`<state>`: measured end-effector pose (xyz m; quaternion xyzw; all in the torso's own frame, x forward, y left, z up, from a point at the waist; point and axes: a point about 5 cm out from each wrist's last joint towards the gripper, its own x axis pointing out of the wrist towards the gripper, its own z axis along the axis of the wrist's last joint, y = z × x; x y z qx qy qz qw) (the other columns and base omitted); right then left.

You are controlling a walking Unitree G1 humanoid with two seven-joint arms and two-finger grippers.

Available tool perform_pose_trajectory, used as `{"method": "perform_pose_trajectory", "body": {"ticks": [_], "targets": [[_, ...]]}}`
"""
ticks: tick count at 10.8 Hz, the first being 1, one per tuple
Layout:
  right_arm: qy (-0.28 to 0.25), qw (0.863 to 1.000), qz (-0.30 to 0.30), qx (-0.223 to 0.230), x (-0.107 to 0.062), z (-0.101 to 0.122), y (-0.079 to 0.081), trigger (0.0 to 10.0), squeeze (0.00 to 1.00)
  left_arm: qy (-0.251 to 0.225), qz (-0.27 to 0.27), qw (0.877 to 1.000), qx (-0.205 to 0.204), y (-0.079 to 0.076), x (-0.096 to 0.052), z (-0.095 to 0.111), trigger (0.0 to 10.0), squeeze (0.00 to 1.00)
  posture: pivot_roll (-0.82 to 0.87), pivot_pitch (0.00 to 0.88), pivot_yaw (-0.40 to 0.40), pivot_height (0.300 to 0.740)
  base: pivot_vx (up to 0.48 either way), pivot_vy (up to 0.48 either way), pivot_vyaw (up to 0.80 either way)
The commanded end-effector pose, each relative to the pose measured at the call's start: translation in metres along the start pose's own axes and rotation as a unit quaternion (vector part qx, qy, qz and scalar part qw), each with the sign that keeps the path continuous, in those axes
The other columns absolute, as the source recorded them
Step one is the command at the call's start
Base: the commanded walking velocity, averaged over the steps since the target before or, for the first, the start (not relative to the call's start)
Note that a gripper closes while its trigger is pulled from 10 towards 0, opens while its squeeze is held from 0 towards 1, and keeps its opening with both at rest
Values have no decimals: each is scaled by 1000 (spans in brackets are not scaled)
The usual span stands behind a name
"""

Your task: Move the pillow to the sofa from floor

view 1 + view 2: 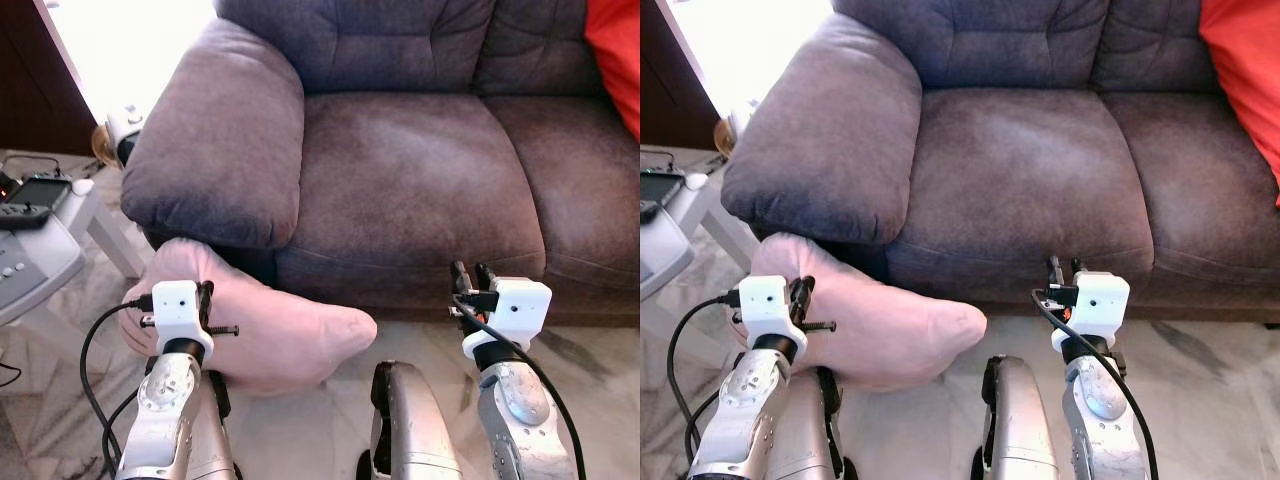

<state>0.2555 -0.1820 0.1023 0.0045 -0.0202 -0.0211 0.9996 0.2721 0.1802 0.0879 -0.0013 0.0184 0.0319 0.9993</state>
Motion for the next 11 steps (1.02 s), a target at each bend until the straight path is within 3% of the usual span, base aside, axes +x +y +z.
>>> {"method": "perform_pose_trajectory", "body": {"ticks": [1, 7, 11], "targets": [[0, 1000, -10, -5, -2, -2, -5, 10000, 0, -77, -4, 997, 13, 1, 3, 26, 10000, 0, 39, 34, -31, 506, 0, 0, 0], [-3, 1000, -9, -5, 0, -4, -3, 10000, 0, -80, -8, 997, 11, -1, 3, 26, 10000, 0, 40, 0, -29, 506, 0, 0, 0], [5, 1000, -16, -13, 1, -7, -5, 10000, 0, -79, -8, 997, 11, 0, 4, 26, 10000, 0, 43, 18, -33, 573, 0, 0, 0]]}}
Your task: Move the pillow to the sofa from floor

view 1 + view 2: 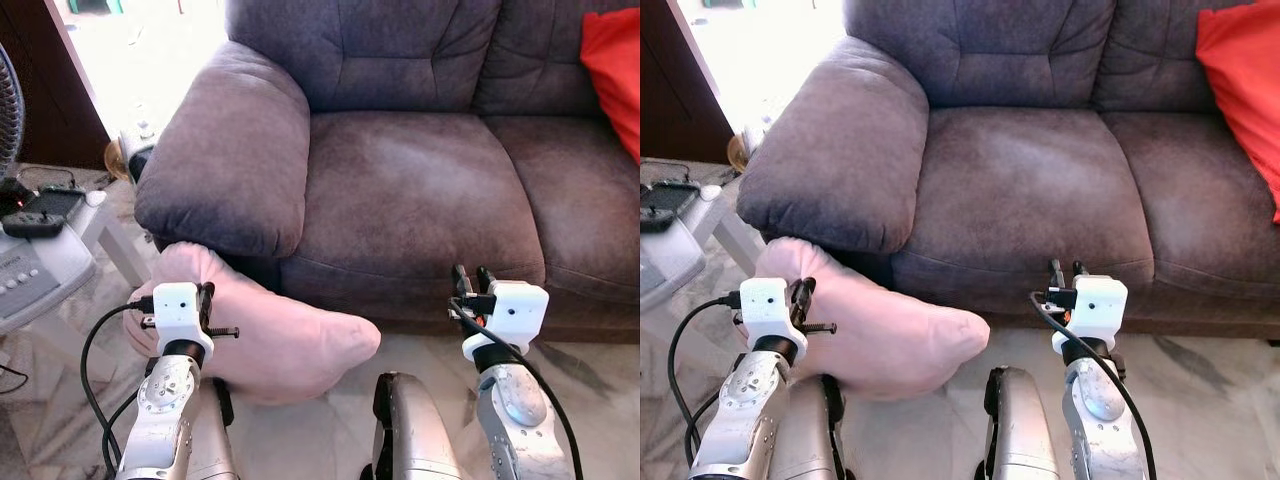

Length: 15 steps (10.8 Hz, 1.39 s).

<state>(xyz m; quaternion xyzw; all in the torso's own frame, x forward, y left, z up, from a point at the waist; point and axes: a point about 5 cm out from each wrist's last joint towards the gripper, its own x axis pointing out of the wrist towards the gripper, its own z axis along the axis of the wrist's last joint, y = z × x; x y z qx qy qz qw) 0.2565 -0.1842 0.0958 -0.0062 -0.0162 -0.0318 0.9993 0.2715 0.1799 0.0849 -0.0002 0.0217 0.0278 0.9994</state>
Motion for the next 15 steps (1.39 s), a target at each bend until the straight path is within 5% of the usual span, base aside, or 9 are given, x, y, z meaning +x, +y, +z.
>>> {"method": "perform_pose_trajectory", "body": {"ticks": [1, 8, 15], "targets": [[1, 1000, -6, -3, 1, 0, -3, 10000, 0, -82, -5, 997, 9, -1, 5, 29, 10000, 0, 41, 19, -33, 588, 0, 0, 0], [-9, 1000, 4, 9, 4, 4, 0, 10000, 0, -85, -4, 996, 4, -4, 6, 30, 10000, 0, 42, 38, -39, 708, 0, 0, 0], [-16, 1000, 4, 14, 5, 5, 0, 10000, 0, -91, -4, 996, 2, -3, 6, 32, 10000, 0, 44, 31, -40, 708, 0, 0, 0]]}}
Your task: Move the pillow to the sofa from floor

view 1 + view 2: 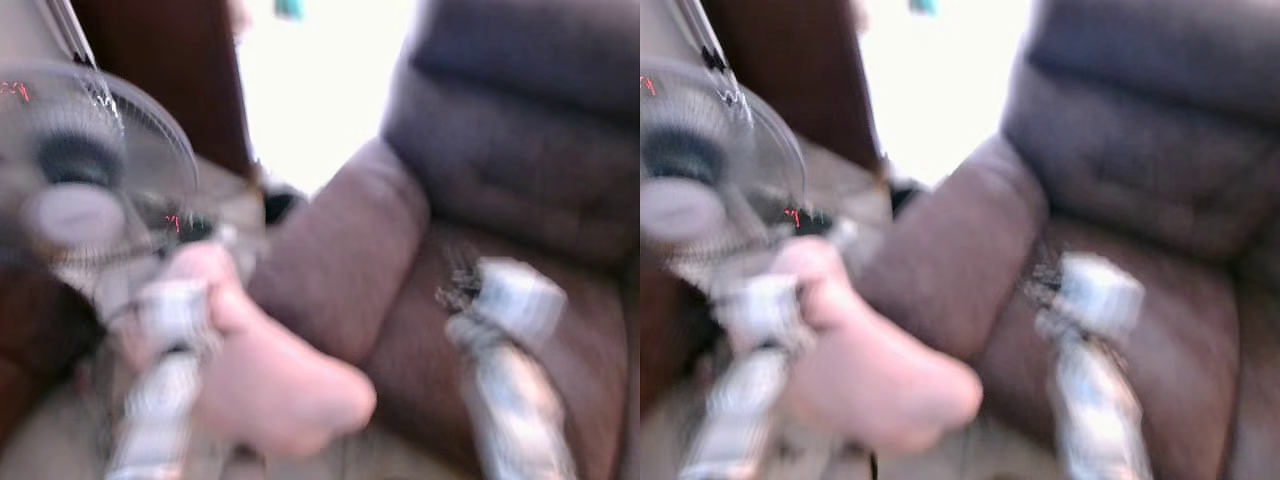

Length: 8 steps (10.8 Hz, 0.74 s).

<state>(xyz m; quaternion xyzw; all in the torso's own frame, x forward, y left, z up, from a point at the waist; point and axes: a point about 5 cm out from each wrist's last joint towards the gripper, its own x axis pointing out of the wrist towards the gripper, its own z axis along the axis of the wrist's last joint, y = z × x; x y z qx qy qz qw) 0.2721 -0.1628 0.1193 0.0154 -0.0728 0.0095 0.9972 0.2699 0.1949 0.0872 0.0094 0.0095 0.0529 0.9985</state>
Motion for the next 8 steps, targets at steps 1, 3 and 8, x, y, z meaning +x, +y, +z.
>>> {"method": "perform_pose_trajectory", "body": {"ticks": [1, 3, 8], "targets": [[38, 999, -36, -10, -13, -15, -21, 10000, 0, -81, -29, 996, -10, -18, 7, 31, 10000, 0, 45, 26, -40, 708, 0, 0, 0], [35, 999, -36, -10, -12, -15, -22, 10000, 0, -85, -29, 996, -11, -19, 9, 33, 10000, 0, 45, 14, -41, 708, 0, 0, 0], [36, 999, -34, -10, -6, -16, -22, 10000, 0, -92, -33, 995, -15, -22, 10, 38, 10000, 0, 53, 8, -43, 708, 0, 0, 0]]}}
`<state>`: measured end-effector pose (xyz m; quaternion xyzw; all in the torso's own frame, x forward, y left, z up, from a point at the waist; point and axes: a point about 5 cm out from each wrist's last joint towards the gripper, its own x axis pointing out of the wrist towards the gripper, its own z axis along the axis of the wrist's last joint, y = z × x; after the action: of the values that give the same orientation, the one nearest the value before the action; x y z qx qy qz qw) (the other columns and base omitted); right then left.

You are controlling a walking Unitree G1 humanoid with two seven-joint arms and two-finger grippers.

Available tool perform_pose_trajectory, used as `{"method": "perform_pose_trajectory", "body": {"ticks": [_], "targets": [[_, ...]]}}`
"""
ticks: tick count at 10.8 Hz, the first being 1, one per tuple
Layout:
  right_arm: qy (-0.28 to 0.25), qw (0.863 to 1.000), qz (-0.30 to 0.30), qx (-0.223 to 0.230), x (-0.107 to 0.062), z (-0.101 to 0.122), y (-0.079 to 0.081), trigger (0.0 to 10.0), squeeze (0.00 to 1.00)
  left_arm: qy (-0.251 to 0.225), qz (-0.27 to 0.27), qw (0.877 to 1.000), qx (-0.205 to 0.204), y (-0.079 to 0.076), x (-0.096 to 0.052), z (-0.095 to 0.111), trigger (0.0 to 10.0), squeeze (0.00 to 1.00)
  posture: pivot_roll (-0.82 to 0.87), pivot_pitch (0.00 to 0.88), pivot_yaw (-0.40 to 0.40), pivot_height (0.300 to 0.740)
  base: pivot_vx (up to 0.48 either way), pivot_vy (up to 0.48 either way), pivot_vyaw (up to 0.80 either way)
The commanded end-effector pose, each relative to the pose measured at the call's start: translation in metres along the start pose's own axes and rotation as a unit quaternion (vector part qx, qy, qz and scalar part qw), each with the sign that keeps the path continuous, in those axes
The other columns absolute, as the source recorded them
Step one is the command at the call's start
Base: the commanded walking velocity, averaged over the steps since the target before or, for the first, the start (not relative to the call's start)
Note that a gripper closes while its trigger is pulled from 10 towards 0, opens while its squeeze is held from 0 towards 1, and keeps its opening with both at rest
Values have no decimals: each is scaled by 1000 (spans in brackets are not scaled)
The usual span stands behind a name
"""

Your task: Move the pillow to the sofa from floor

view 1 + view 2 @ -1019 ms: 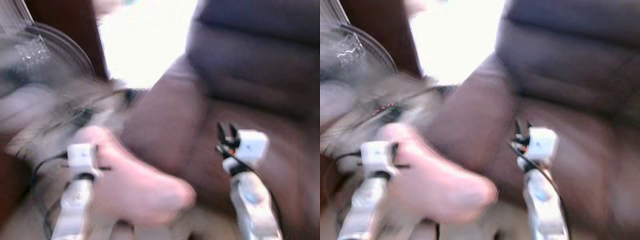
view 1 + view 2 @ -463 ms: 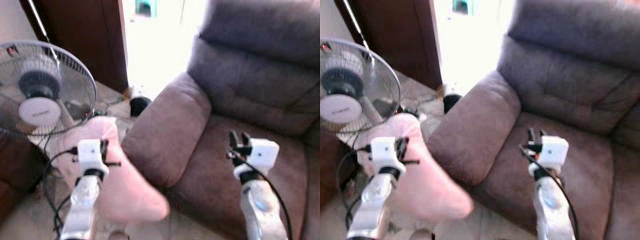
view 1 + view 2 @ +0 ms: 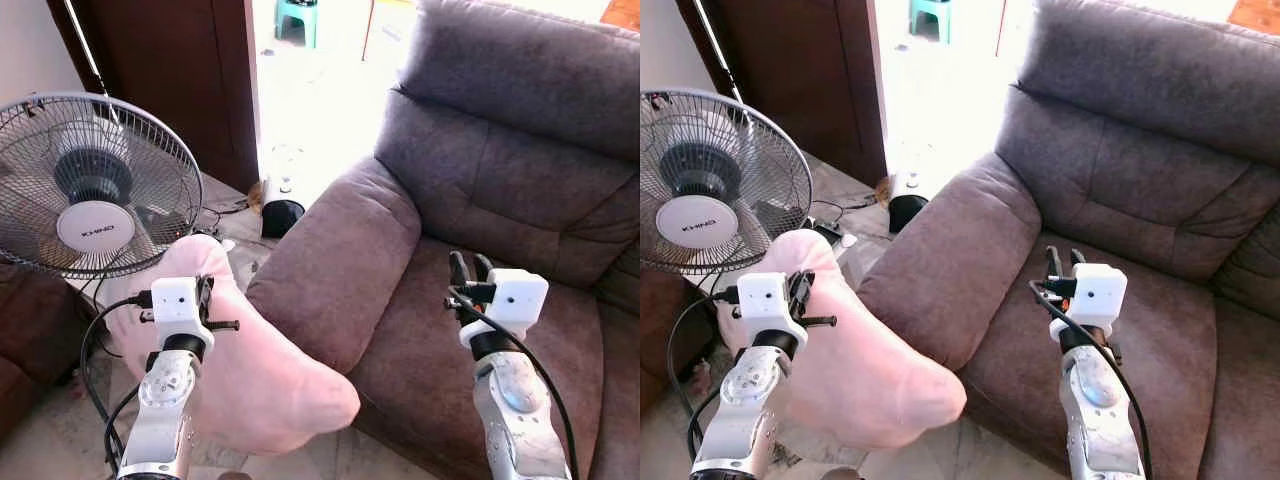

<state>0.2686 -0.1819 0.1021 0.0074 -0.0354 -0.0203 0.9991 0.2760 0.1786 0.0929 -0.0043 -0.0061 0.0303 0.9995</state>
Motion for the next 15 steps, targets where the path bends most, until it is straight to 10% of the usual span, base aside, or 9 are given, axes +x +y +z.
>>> {"method": "perform_pose_trajectory", "body": {"ticks": [1, 15], "targets": [[1, 1000, -5, -2, 1, -1, -3, 10000, 0, -75, -14, 997, 0, -6, 7, 30, 10000, 0, 52, 7, -42, 708, 0, 0, 0], [1, 1000, -24, -7, 5, -6, -8, 10000, 0, -69, -61, 996, 2, -16, 8, 30, 10000, 0, 59, 0, -34, 740, 0, 0, 0]]}}
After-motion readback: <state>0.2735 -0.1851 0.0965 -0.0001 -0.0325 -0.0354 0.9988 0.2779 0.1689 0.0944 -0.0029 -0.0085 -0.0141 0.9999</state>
